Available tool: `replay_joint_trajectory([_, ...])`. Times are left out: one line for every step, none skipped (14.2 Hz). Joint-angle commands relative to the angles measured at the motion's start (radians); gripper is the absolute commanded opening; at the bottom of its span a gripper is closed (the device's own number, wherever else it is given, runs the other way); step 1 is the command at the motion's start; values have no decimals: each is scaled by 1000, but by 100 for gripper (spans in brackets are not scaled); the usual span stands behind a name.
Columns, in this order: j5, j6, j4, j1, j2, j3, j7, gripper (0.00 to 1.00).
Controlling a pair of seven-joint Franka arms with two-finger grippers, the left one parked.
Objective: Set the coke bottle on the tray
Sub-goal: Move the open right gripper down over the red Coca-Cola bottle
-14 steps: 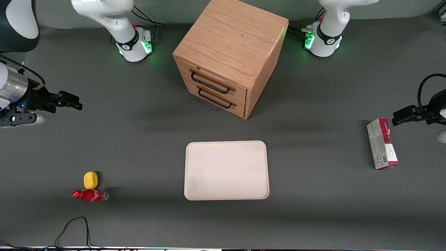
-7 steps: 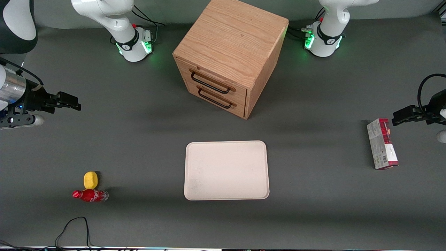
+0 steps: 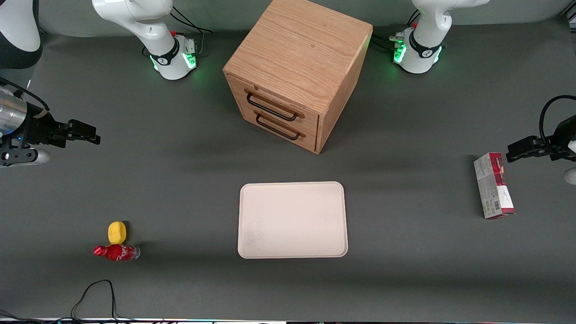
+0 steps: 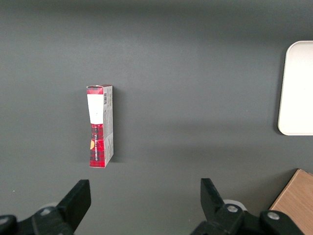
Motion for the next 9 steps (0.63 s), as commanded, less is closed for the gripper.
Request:
replay_joint_trajectory([-34,-41,250,-20,206,-19,-15,100])
replay_joint_trajectory([-39,-44,363,-39,313,-21,-15,100])
replay_joint_trajectory([-37,-44,500,-66,436,-18,-15,100])
replay_joint_trajectory([-37,-44,638,-77,551,-18,-14,100])
replay_joint_trajectory([-37,-40,733,-82,651,-24,-14,100])
replay_joint_trajectory([-37,-20,763,-89,703,-24,-14,100])
replay_joint_trajectory([-37,23,763,-94,710,-19,-14,100])
replay_joint_trajectory([-37,46,762,-94,716,-18,-14,100])
replay_joint_trajectory([-37,55,760,-94,724,-16,-14,100])
